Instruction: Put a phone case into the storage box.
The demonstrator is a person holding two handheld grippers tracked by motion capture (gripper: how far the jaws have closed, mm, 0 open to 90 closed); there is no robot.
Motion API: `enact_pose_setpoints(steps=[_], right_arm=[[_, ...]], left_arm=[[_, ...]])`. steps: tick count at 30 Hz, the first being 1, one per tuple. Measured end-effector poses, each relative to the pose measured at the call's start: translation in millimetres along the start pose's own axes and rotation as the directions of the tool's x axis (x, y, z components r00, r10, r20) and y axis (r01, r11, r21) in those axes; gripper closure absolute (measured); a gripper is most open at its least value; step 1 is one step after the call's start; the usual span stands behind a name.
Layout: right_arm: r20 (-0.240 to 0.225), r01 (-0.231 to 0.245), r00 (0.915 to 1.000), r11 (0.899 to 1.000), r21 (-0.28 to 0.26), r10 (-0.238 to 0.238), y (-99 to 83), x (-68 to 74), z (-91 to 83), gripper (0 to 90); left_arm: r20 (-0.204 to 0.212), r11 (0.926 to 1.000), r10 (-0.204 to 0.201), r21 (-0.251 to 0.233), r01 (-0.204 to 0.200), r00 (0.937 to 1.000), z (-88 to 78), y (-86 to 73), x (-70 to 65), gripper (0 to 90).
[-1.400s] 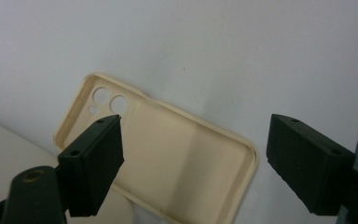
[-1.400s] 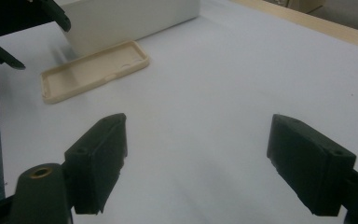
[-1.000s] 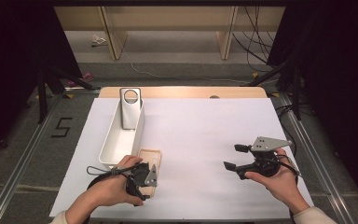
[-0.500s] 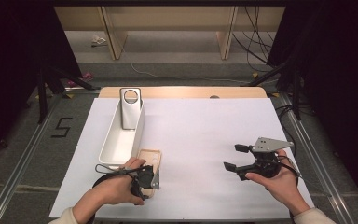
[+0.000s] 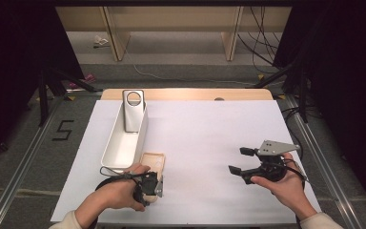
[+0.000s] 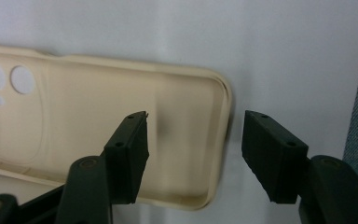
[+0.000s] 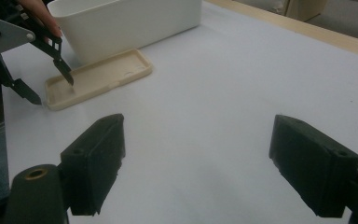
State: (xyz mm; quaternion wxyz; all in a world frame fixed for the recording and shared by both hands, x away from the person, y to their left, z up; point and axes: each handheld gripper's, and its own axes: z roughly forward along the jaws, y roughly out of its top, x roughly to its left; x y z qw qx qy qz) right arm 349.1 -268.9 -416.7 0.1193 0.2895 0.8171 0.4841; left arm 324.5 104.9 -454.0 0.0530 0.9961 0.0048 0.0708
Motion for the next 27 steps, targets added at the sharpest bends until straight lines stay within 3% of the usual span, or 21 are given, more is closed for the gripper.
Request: enact_pose_setpoints(steps=[12,22,27], right_arm=[[0.0,-0.001,1.0,1.0,0.002,0.001,0.1,-0.4,0.3,19.4],[-0.002,0.0,1.0,1.0,0.004,0.0,0.0,-0.3,0.3,19.5],[-0.001,0.003,1.0,1.0,0.002,-0.003,0.0,-0.4,0.2,19.6]], left_arm=[[0.025,0.9991,0.041,0.01,-0.042,0.9988,4.8,-5.4,3.5,48.9],[0.06,0.9984,0.056,-0.006,-0.056,0.9966,5.2,-7.5,3.4,60.5],[0.058,0.9981,0.06,-0.015,-0.059,0.9965,4.4,-9.2,1.1,65.7]])
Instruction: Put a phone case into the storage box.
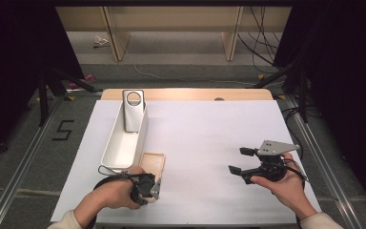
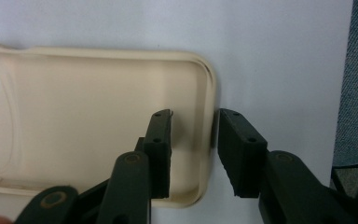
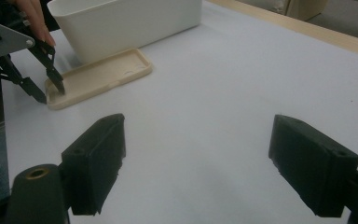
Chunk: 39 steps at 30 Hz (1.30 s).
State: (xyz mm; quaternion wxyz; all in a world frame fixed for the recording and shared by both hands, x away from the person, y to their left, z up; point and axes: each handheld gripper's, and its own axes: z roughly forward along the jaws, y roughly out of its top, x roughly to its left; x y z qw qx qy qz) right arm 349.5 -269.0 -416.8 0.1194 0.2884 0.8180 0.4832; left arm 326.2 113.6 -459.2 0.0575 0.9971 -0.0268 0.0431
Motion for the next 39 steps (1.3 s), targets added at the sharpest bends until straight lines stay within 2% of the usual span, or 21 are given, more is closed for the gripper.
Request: enact_pose_setpoints(steps=[9,15,28,35,39], right_arm=[[-0.003,-0.001,1.0,1.0,0.003,0.001,-0.1,0.2,0.0,19.8],[-0.004,0.0,1.0,1.0,0.004,0.0,-0.1,0.5,0.3,20.0],[-0.005,0.0,1.0,1.0,0.006,0.0,-0.1,0.6,0.9,20.1],[-0.004,0.0,1.0,1.0,0.007,0.0,0.4,0.7,1.7,20.2],[-0.003,-0.002,1.0,1.0,0.004,0.002,1.8,1.5,3.6,20.2]], left_arm=[[-0.053,0.9994,0.034,-0.005,-0.035,0.998,-0.2,-0.6,-8.9,76.1],[-0.059,0.9992,0.038,-0.012,-0.039,0.9976,-1.0,-1.8,-13.4,84.1],[-0.07,0.9992,0.028,-0.027,-0.03,0.9971,-3.9,-0.7,-16.4,86.6],[-0.117,0.9974,0.028,-0.062,-0.036,0.9927,-15.5,6.2,-17.7,87.1],[-0.134,0.9956,0.048,-0.073,-0.058,0.9898,-20.9,14.1,-17.5,87.2]])
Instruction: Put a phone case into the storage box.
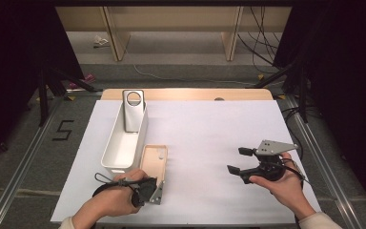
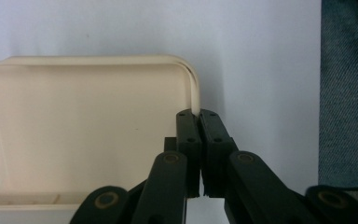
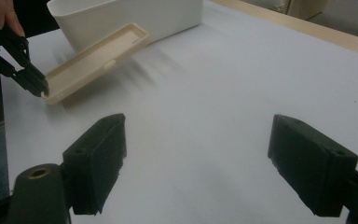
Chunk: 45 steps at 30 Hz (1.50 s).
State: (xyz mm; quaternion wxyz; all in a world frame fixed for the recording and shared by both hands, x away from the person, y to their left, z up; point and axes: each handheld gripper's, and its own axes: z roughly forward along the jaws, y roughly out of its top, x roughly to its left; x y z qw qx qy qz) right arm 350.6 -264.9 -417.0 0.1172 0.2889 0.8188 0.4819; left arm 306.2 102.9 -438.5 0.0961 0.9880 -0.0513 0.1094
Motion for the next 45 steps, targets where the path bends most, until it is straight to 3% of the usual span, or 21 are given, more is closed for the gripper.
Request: enact_pose_setpoints(steps=[14,24,25,35,37,41,42,45], right_arm=[[-0.041,-0.012,0.9991,1.0,0.012,0.012,15.1,9.6,30.8,21.0],[-0.092,-0.023,0.9954,0.999,0.035,0.026,29.7,16.6,63.3,21.2],[-0.095,-0.025,0.9951,0.999,0.037,0.028,30.8,16.7,66.5,21.3],[-0.105,-0.082,0.9905,0.994,0.072,0.089,36.1,10.4,89.7,24.2],[-0.107,-0.09,0.9894,0.993,0.081,0.099,35.9,9.7,93.5,25.8],[-0.105,-0.107,0.9876,0.99,0.096,0.117,36.0,8.4,97.0,31.3],[-0.105,-0.113,0.9868,0.989,0.098,0.124,36.1,8.3,97.3,33.9],[-0.111,-0.129,0.984,0.987,0.098,0.14,37.1,7.9,96.7,45.3]], left_arm=[[-0.014,0.998,0.042,-0.047,-0.042,0.999,-6.2,36.3,11.7,87.3],[-0.014,0.9929,0.09,-0.076,-0.091,0.9958,-7.6,67.6,17.6,87.3],[-0.028,0.9906,0.11,-0.079,-0.112,0.9935,-8.0,70.8,18.8,87.3],[-0.026,0.9854,0.146,-0.085,-0.148,0.9889,-8.2,88.0,20.0,87.3],[-0.019,0.9858,0.142,-0.087,-0.143,0.9897,-7.4,89.5,18.5,87.3],[-0.023,0.9819,0.169,-0.084,-0.17,0.9854,-7.3,92.5,17.8,87.3],[-0.022,0.9829,0.158,-0.093,-0.159,0.9873,-6.8,92.7,16.6,87.2],[-0.025,0.9812,0.17,-0.087,-0.172,0.9851,-6.8,93.7,16.2,87.3]])
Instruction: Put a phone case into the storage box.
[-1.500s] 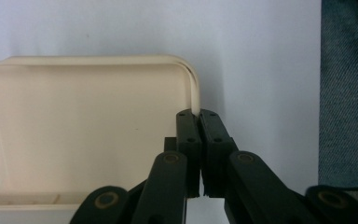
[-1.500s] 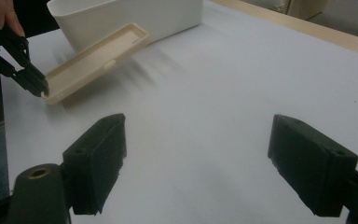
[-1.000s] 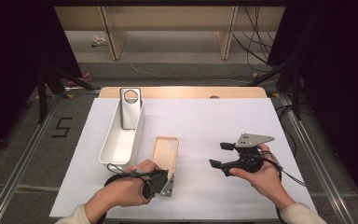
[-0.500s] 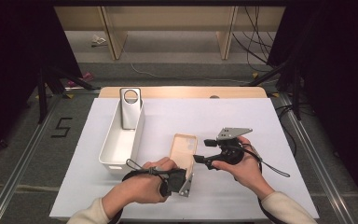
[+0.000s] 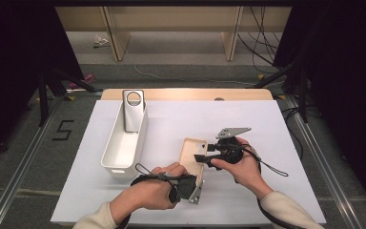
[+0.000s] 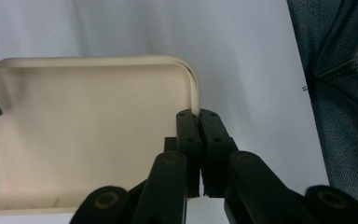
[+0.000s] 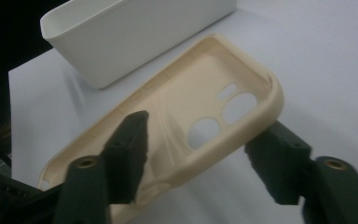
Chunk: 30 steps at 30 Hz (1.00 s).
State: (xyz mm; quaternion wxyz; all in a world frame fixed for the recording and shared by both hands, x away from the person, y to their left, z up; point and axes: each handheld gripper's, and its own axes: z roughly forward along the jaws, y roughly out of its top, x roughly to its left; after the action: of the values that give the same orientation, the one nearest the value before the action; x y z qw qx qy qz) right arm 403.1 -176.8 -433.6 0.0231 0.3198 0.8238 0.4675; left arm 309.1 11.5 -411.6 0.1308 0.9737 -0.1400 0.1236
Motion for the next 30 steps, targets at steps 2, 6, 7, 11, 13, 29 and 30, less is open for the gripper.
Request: enact_pose_setpoints(steps=[2,6,7,11,13,29,30], right_arm=[[-0.012,-0.021,0.9997,1.0,-0.006,0.021,1.4,-0.9,-1.7,51.9],[-0.044,-0.072,0.9965,0.997,-0.02,0.072,2.9,-3.4,-5.7,59.2],[-0.05,-0.081,0.9956,0.996,-0.025,0.079,3.5,-3.6,-6.8,61.3],[-0.076,-0.105,0.992,0.993,-0.057,0.1,7.6,-1.7,-13.3,68.4],[-0.103,-0.138,0.9862,0.987,-0.08,0.129,9.3,-0.6,-17.0,72.5],[-0.135,-0.141,0.9837,0.975,-0.173,0.118,17.1,7.5,-32.4,81.0],[-0.129,-0.137,0.9849,0.974,-0.179,0.115,17.4,7.5,-33.4,81.0]], left_arm=[[-0.004,1.0,-0.002,-0.005,0.002,1.0,0.6,0.1,-0.5,87.2],[-0.022,0.9999,0.0,-0.013,-0.001,0.9997,1.4,-0.1,0.2,87.1],[-0.029,0.9999,0.003,-0.015,-0.003,0.9996,2.0,-0.2,0.3,87.0],[-0.053,0.9997,-0.002,-0.023,0.0,0.9986,5.1,-1.1,1.3,86.9],[-0.061,0.9996,-0.018,-0.025,0.017,0.998,7.2,-1.9,1.6,86.9],[-0.131,0.9155,-0.29,-0.326,0.235,0.948,-25.5,-20.1,17.9,47.3],[-0.137,0.8951,-0.316,-0.371,0.248,0.9387,-29.5,-23.1,20.5,43.1]])
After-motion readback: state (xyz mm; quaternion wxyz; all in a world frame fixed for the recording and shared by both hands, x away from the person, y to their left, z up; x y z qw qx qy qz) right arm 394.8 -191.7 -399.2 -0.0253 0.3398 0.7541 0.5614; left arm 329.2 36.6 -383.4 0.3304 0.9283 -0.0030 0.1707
